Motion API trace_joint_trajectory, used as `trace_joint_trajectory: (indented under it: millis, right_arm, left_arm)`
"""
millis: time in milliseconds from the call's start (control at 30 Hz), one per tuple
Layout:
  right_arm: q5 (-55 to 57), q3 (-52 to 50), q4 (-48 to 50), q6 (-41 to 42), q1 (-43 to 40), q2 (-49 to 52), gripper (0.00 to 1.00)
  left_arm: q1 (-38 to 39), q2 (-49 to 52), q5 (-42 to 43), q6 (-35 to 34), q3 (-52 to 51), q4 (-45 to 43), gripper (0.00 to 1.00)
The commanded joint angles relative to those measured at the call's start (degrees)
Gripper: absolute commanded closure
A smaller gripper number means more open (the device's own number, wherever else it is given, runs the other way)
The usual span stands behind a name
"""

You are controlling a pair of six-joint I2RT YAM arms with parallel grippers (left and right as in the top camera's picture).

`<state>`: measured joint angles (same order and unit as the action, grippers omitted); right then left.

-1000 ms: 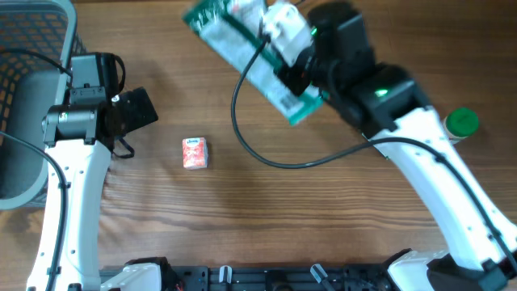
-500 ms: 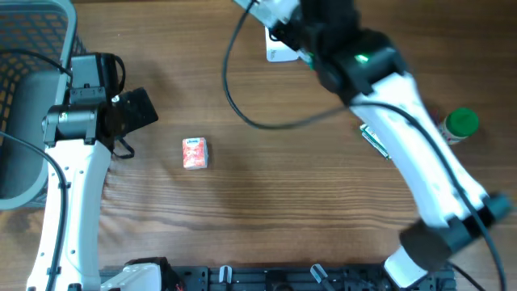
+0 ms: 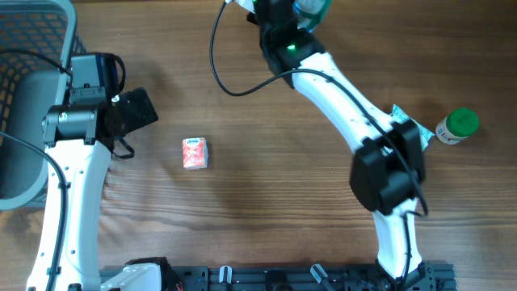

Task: Scan the item barcode
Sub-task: 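Raise the gloves bag and hold it against the scanner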

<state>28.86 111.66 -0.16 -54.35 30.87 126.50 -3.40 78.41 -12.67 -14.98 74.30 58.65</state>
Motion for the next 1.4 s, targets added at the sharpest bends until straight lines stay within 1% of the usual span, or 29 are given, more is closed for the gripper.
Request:
trace_joint_trajectory:
  millis: [0,167,267,400,767,1067,1200,1367]
  right_arm:
    - [4.81,0.24,9.57,-5.75,-0.48,4.52,0.96]
    - [4.79,0.20,21.64,-10.43,-0.52,8.94,0.96]
    - [4.79,0.20,25.64,-14.25,-0.74,11.28,0.96]
    - [4.31,0.20,29.79,-14.86,-1.18,13.84,0.96]
    - [3.28,0.13,29.22,-13.07,-0.39,17.77,0.96]
    - [4.87,0.13,29.22,-12.92,1.05,17.97,0.96]
    - [6.80,0.13,29.11,-9.77,1.66,17.97,0.96]
    - [10.10,0.13,24.11,-9.55,2.82,17.97,0.96]
  left_arm:
    - [-0.26,-0.72,-0.90,-0.48,0.81,-0.15,0.00]
    - [-0.26,-0.72,-0.87,-0.48,0.81,-0.15,0.00]
    - [-0.26,-0.72,-0.87,-0.48,0.81,-0.15,0.00]
    - [-0.26,-0.72,-0.87,-0.48,0.81,-0.15,0.00]
    - [-0.26,-0.72,-0.87,-0.48,0.81,-0.15,0.00]
    - [-0.26,-0.72,-0.90,-0.48,0.81,-0.15,0.00]
    - [-0.26,-0.72,-0.87,-0.48,0.81,-0.15,0.00]
    - [-0.26,-0.72,-0.87,-0.48,0.81,-0.15,0.00]
